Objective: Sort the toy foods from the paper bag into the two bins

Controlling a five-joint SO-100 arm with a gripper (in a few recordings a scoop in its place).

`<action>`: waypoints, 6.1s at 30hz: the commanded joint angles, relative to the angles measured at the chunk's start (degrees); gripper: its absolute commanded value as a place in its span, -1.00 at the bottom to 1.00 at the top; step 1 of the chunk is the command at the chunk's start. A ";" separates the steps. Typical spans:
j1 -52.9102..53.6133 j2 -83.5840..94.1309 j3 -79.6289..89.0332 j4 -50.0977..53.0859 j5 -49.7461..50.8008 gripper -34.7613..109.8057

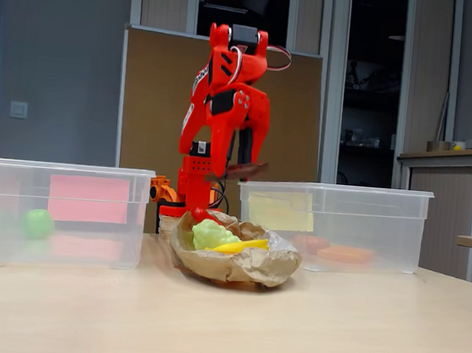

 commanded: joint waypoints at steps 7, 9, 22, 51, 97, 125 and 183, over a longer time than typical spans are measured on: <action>0.88 27.69 23.73 -4.48 -1.05 -0.34; -1.14 31.99 28.12 -3.96 1.23 -0.34; -32.87 50.98 52.65 -1.67 41.31 -0.32; -83.06 47.29 65.83 -6.68 125.24 0.02; -6.94 27.16 42.45 -18.28 16.61 0.02; -13.71 7.03 34.01 -14.41 22.50 0.07; -8.09 -12.30 -8.70 4.92 8.26 -0.38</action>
